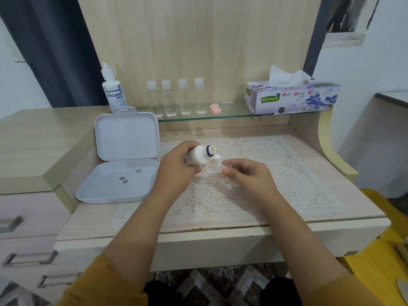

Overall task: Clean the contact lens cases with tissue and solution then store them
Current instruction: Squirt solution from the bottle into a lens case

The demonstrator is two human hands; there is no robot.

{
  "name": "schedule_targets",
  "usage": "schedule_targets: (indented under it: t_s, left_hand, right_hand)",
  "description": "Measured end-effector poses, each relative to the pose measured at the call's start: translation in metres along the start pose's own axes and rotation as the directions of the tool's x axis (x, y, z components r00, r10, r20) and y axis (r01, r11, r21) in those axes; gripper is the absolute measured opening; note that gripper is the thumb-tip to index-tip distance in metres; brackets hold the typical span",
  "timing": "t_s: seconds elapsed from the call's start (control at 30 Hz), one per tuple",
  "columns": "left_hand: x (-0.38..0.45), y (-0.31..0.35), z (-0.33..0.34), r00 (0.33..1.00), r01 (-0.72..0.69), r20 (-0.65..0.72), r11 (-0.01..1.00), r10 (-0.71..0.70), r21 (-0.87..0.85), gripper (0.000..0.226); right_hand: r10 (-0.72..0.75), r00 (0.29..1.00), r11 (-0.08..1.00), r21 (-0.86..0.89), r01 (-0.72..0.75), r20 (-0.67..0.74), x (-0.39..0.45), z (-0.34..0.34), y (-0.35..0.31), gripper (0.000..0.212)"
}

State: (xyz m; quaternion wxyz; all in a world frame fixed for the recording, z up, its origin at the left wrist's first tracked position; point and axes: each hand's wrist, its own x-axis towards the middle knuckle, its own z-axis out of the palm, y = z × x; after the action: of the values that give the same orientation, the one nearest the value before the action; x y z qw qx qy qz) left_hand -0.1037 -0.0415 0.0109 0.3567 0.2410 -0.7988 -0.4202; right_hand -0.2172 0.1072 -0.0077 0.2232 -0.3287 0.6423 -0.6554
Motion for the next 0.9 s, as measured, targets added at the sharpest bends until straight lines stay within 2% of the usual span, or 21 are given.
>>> schedule_targets:
  t_s: [0.4,0.9]
  left_hand:
    - [-0.0007,-0.0022,0.0073,0.992,-0.094,0.094,0.995,0.090,0.040,0.051]
    - [-0.0003,0.0029,0.0067,0.964,-0.266,0.043,0.952,0.263,0.154,0.045]
  right_hand:
    - [-0.052,0.999,0.998,-0.024,0.053,0.015,0.0007,-0.0009,-0.0013,0.012]
    - [-0.055,0.998,0.998,-0.038,0.056,0.015,-0.0014,-0.0004,-0.0039,0.013]
